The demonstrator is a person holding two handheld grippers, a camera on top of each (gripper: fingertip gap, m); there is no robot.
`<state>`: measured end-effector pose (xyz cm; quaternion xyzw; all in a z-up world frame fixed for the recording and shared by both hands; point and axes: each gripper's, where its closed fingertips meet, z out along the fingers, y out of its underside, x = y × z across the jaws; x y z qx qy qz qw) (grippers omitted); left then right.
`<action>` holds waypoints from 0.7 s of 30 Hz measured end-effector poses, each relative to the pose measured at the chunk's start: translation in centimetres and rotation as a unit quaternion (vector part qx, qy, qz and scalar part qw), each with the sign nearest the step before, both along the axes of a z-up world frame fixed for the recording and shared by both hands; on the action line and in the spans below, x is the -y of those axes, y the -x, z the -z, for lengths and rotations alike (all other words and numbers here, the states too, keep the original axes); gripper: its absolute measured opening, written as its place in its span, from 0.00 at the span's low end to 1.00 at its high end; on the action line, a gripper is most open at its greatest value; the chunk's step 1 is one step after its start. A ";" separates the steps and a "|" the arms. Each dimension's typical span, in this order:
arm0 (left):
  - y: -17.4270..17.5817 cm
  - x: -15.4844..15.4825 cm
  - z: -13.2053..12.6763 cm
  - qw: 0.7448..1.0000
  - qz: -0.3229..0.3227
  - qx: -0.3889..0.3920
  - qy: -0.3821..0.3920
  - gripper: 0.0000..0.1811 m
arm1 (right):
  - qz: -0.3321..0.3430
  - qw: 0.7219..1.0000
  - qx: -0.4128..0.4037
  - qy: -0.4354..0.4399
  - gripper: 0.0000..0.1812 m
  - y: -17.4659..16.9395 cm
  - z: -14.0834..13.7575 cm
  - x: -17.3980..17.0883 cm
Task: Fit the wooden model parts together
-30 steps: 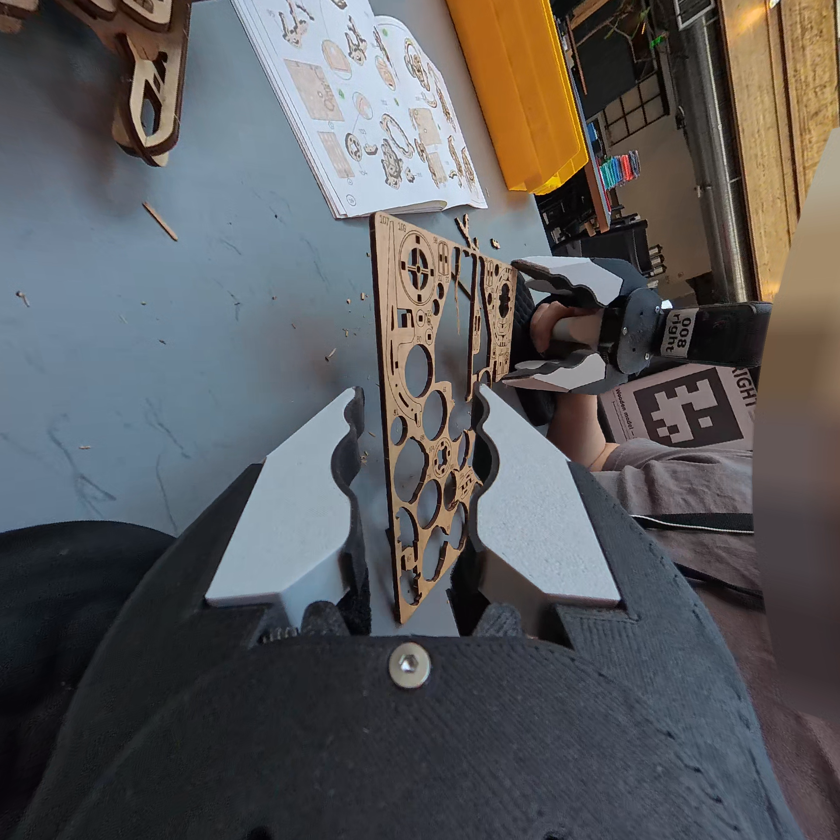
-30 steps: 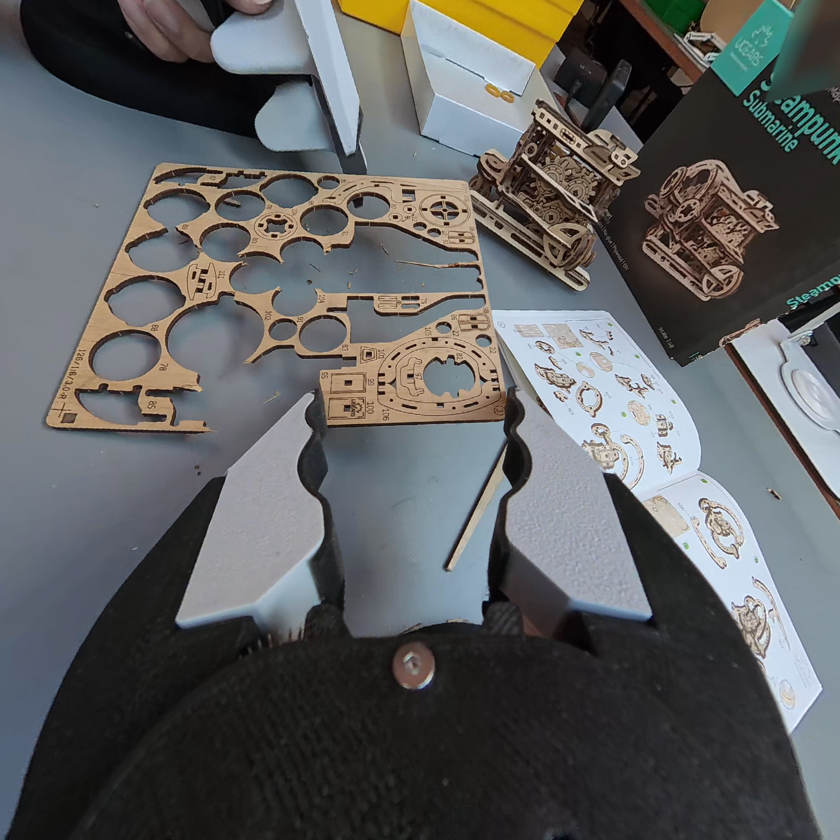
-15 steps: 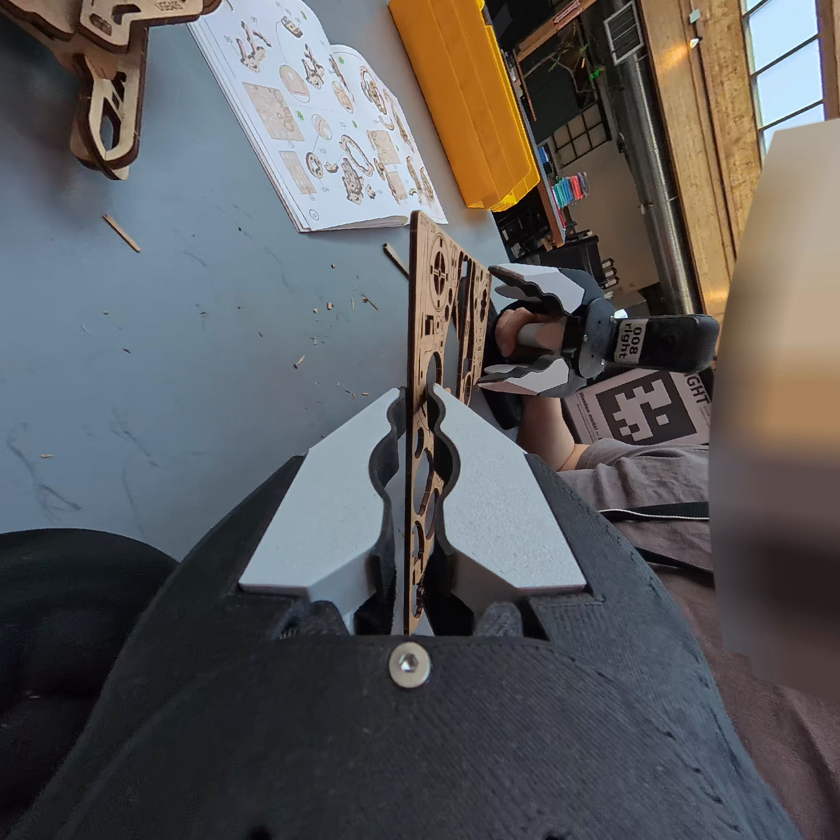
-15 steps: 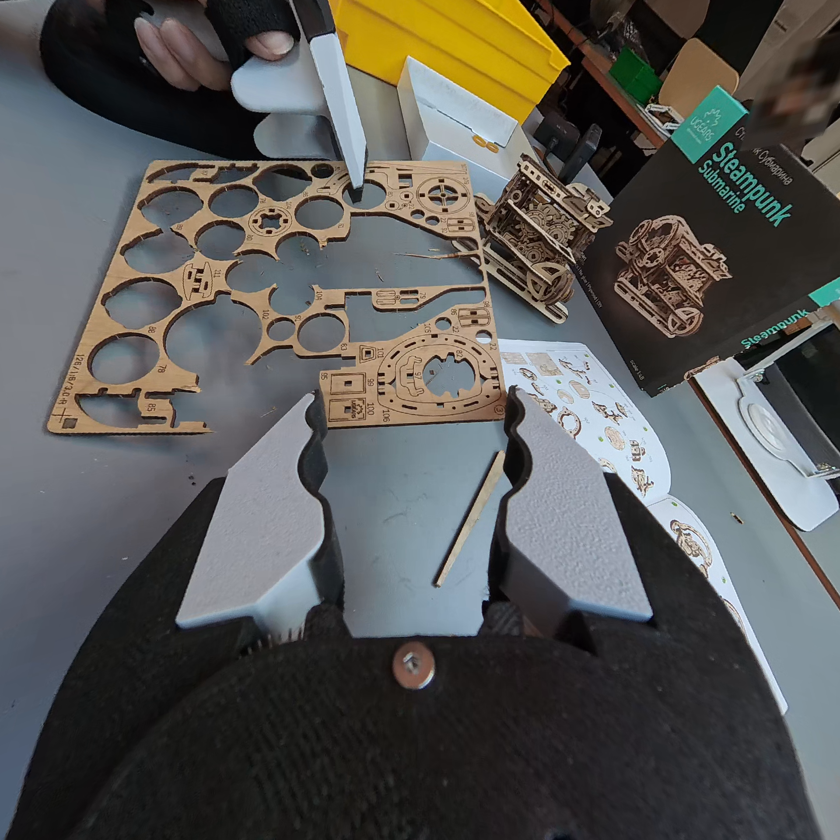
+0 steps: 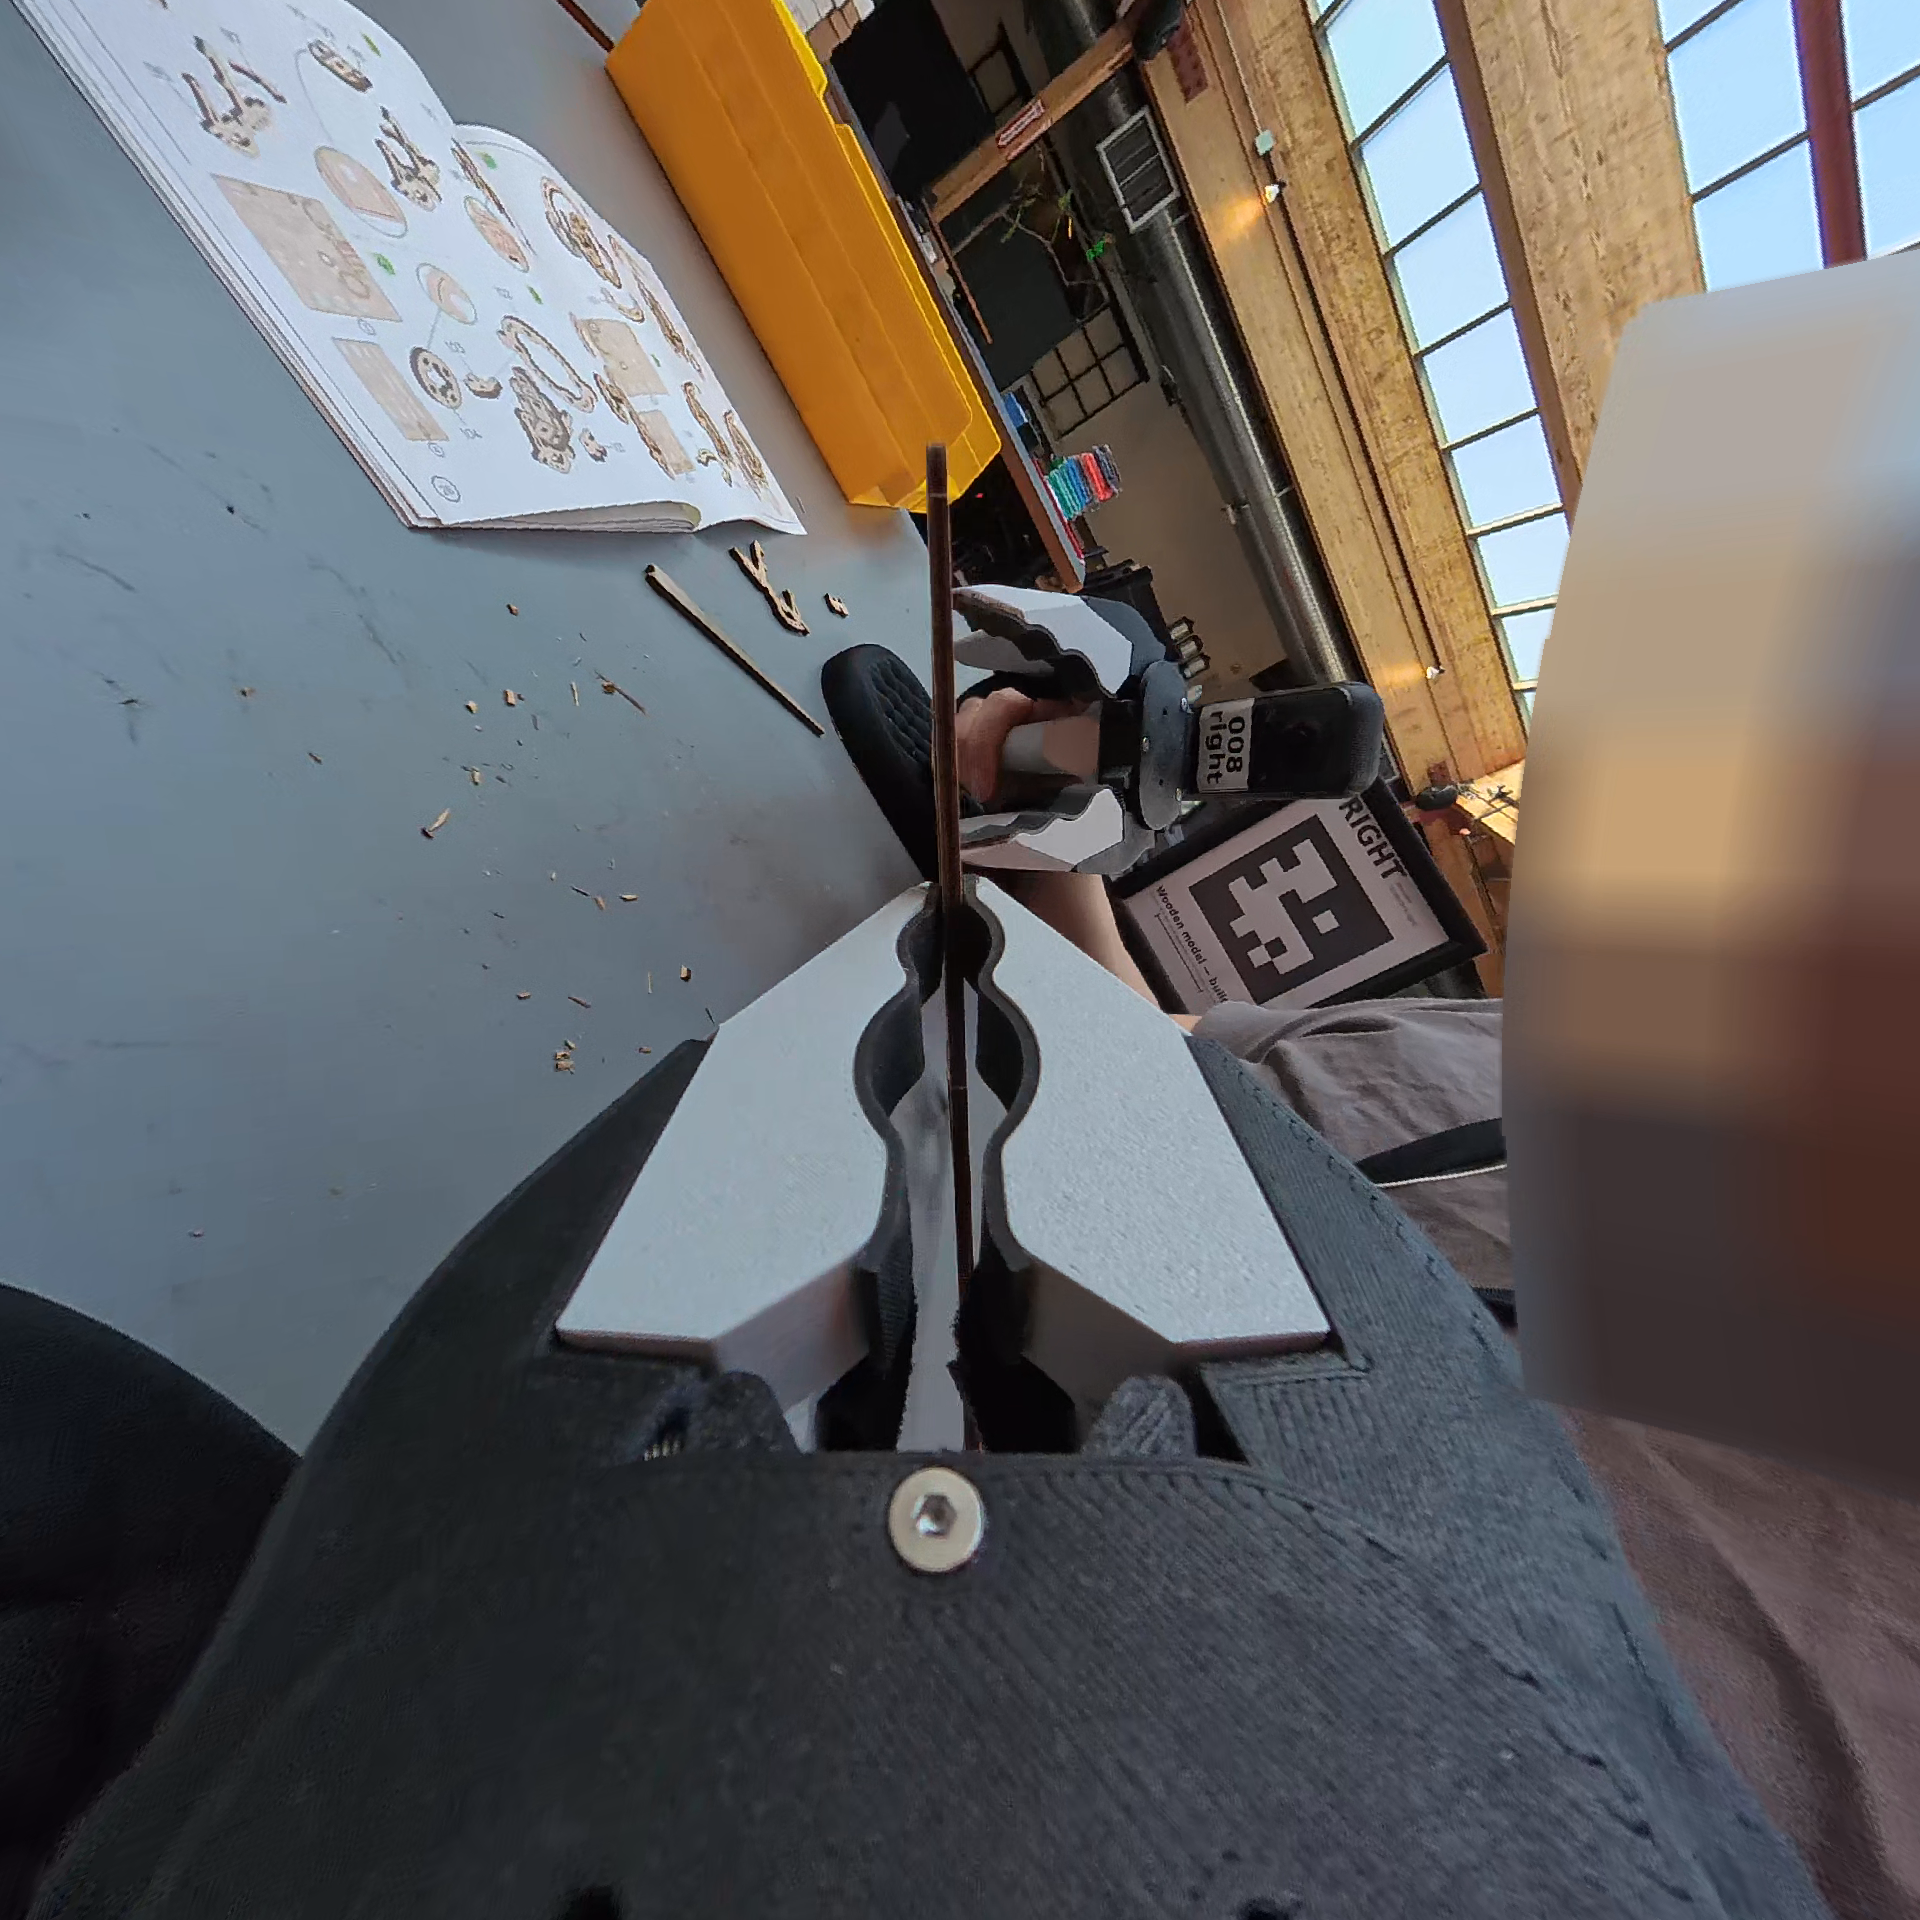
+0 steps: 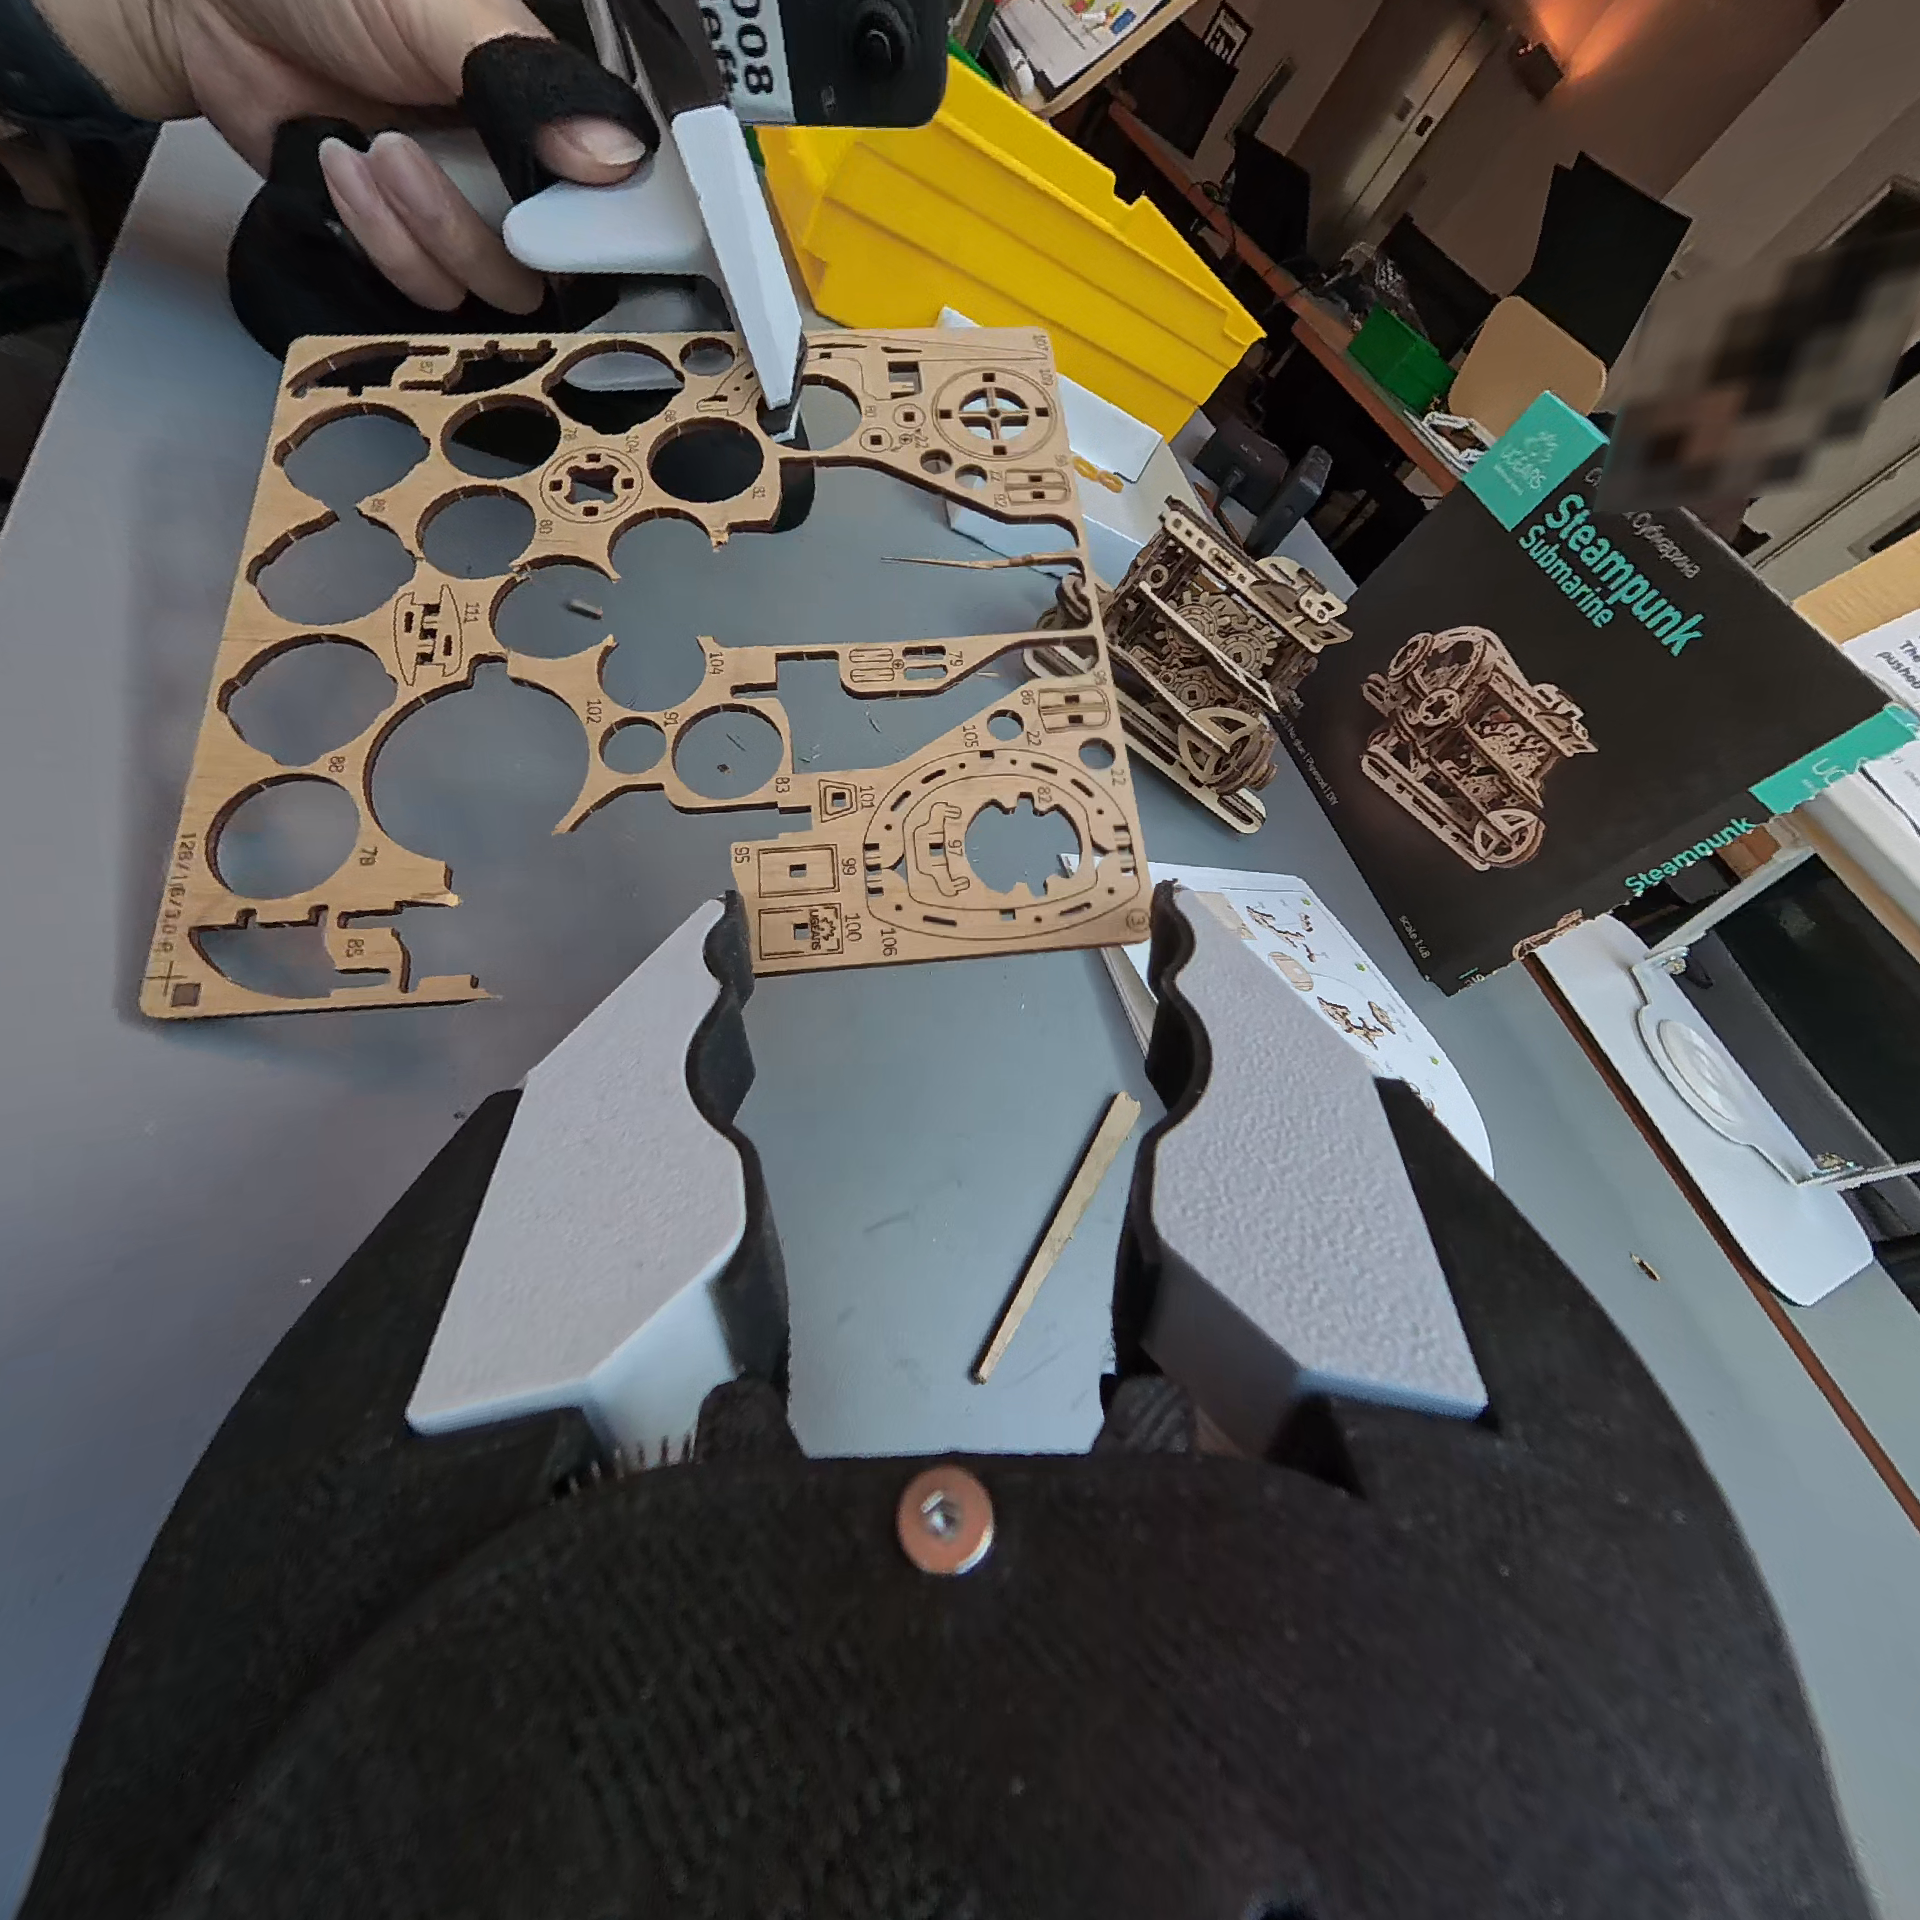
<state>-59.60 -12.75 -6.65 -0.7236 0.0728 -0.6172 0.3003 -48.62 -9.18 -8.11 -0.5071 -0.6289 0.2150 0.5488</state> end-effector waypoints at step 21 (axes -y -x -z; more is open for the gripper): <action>3.0 1.9 -1.7 0.988 -0.114 -0.011 -0.107 0.00 | -0.146 0.903 -0.026 0.404 0.14 0.8 -6.9 -3.6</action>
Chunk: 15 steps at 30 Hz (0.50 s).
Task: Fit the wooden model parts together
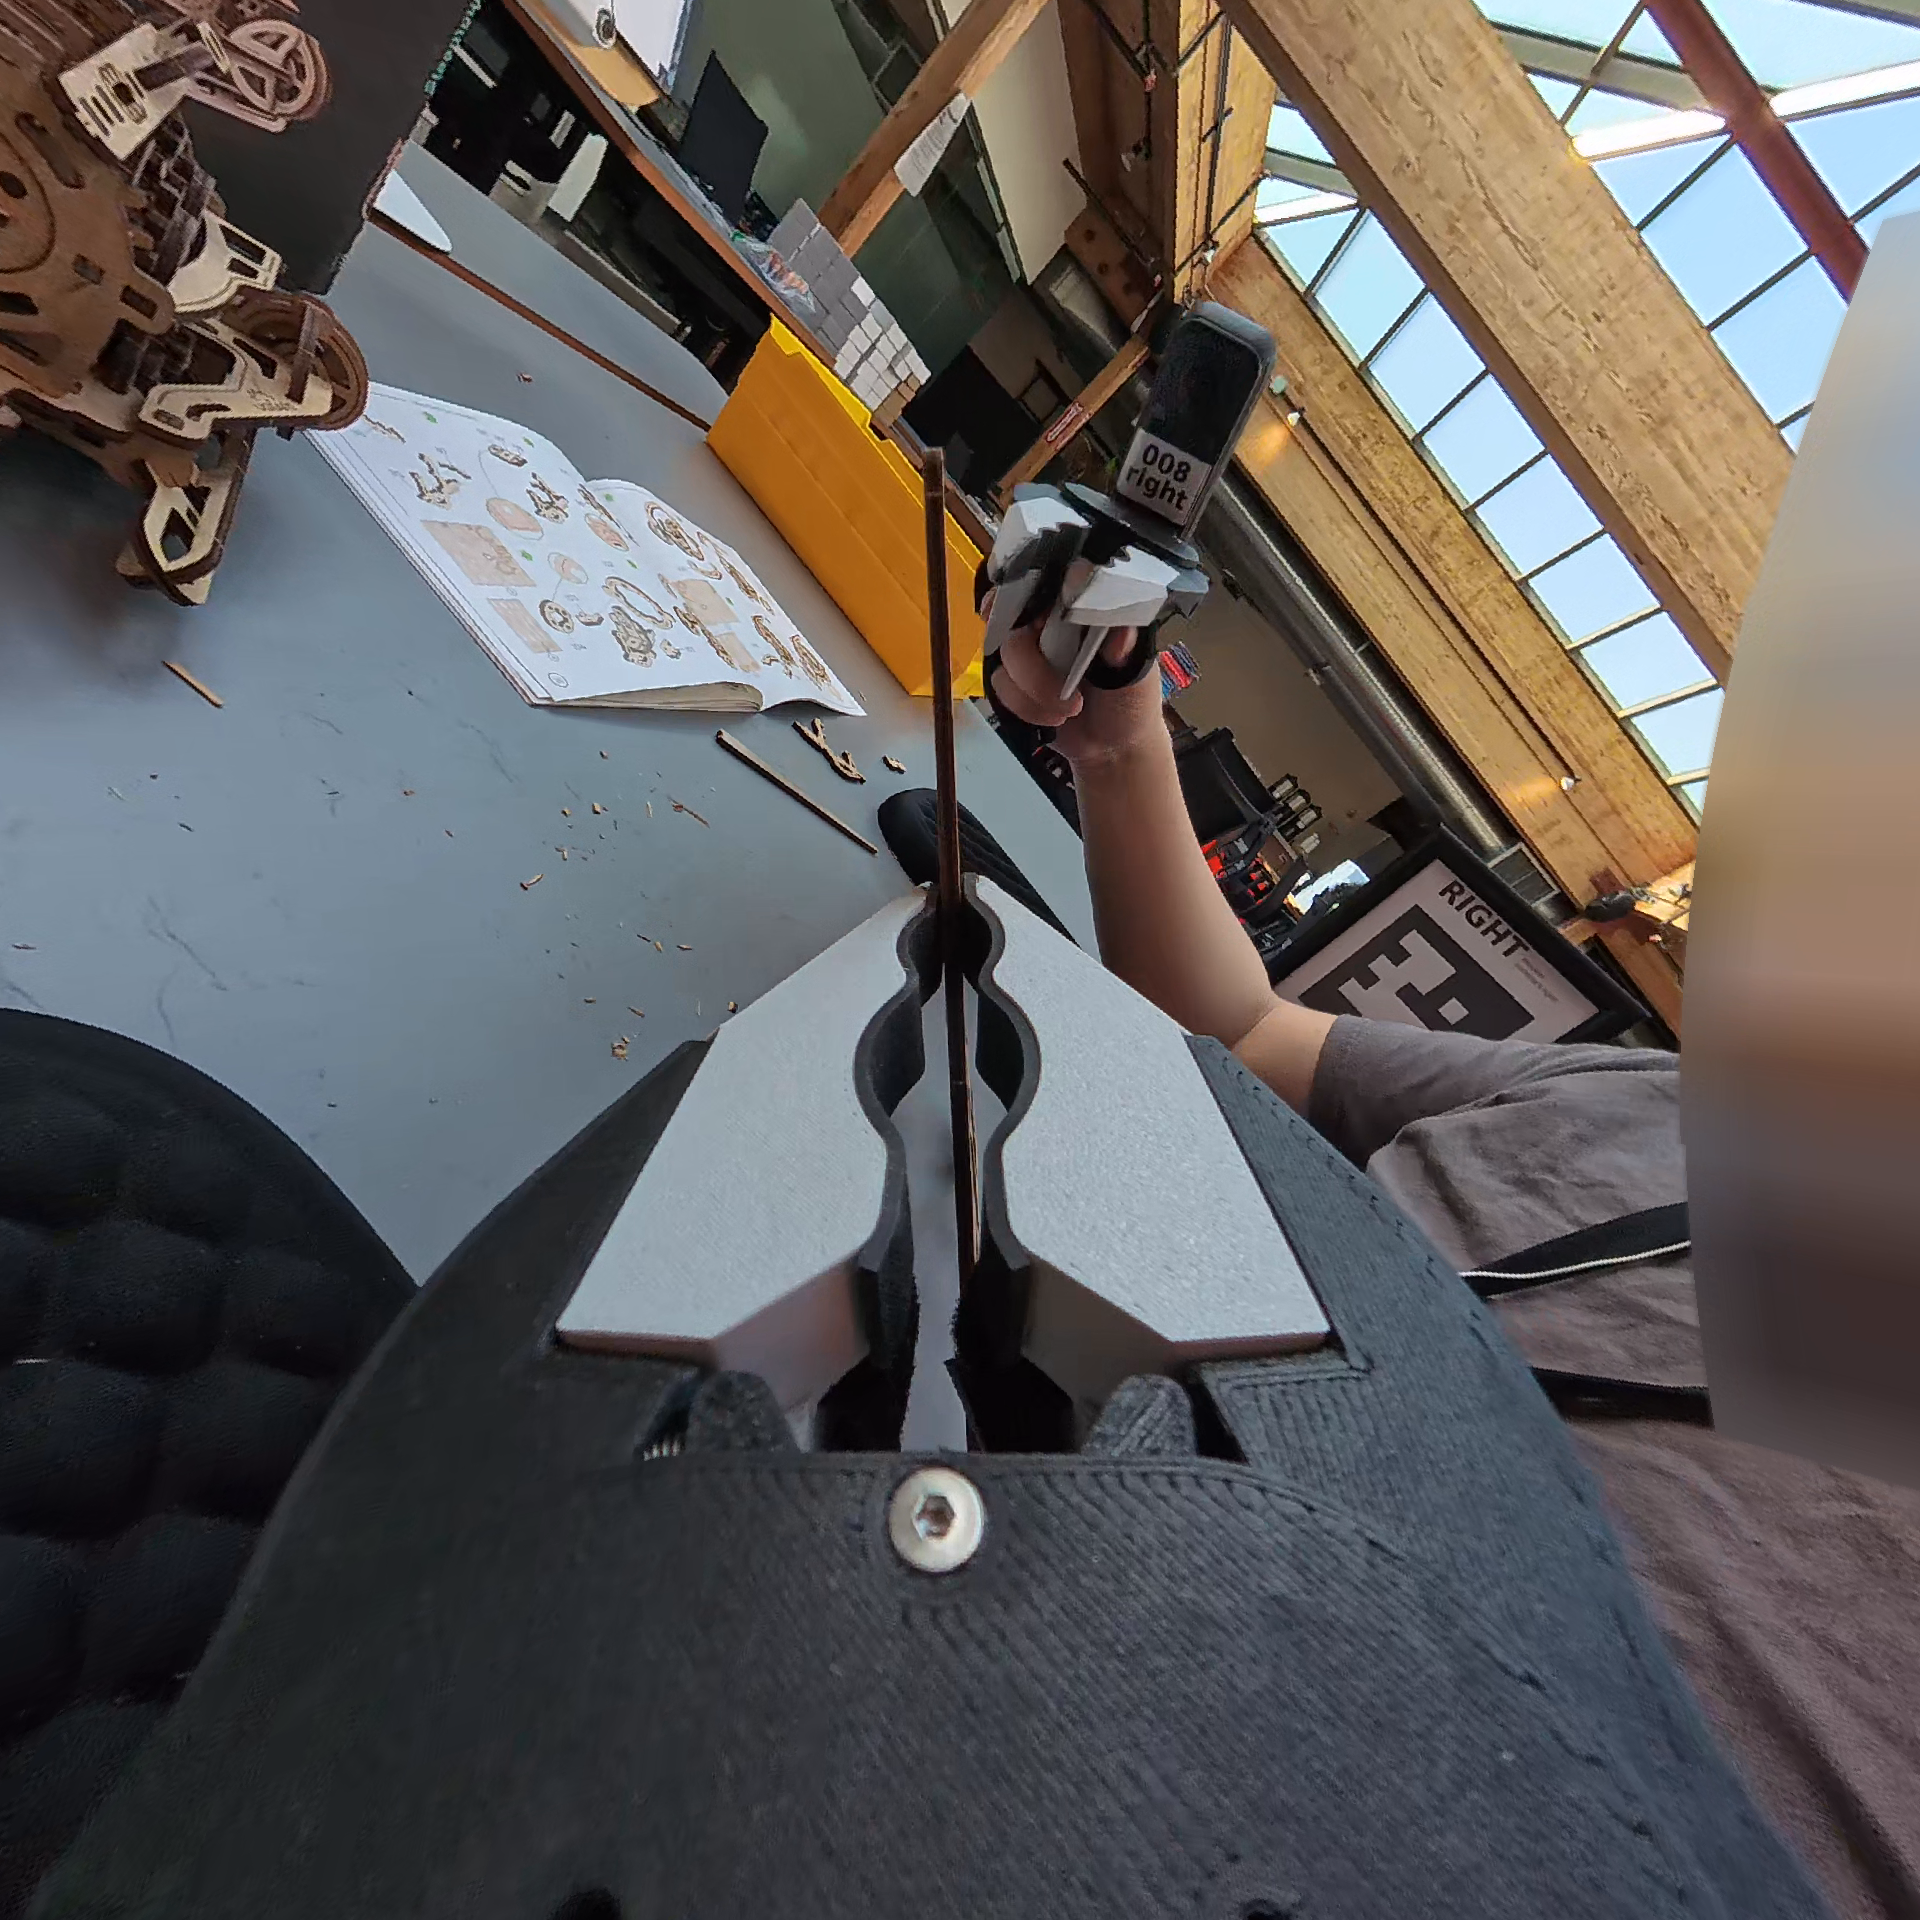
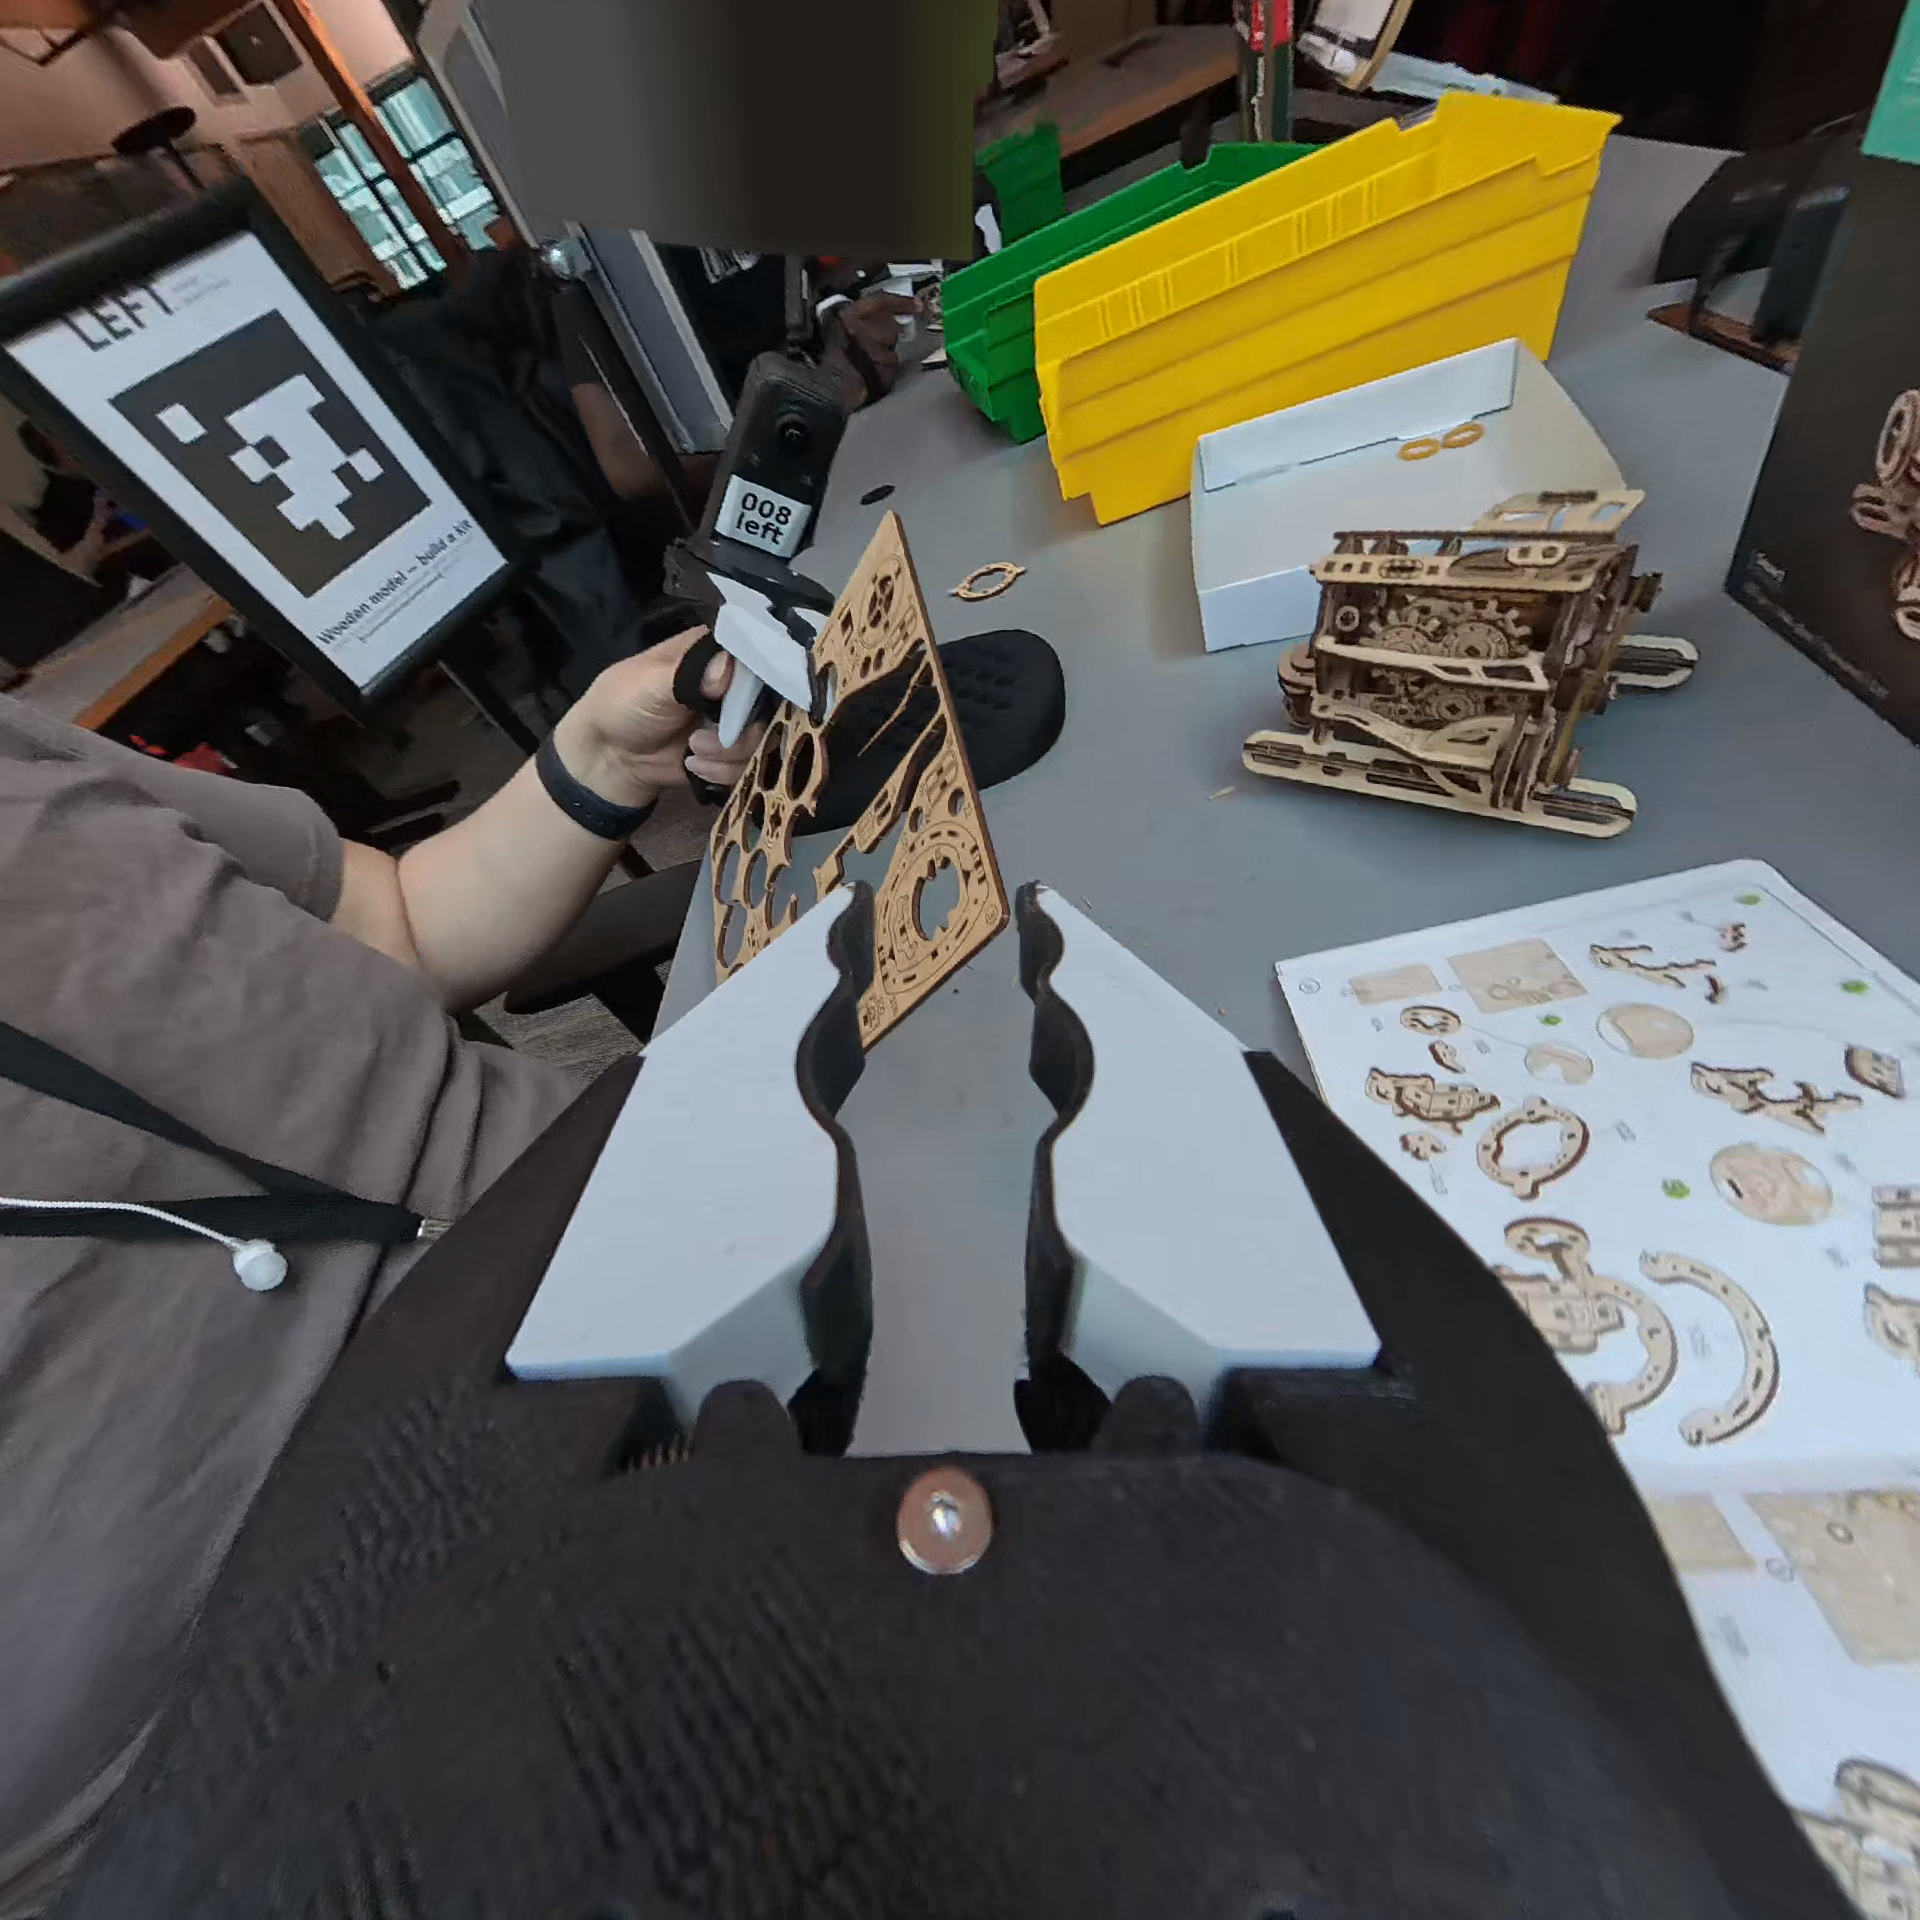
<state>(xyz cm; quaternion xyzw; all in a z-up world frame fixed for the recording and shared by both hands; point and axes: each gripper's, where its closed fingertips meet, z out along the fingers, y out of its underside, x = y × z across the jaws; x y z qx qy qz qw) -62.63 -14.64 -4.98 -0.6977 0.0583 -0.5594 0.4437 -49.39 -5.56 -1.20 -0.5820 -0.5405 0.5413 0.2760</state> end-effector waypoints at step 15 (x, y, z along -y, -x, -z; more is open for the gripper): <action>-1.0 -0.7 -0.5 0.999 -0.031 -0.011 -0.006 0.00 | -0.044 0.984 -0.093 0.145 0.13 1.6 3.2 -2.1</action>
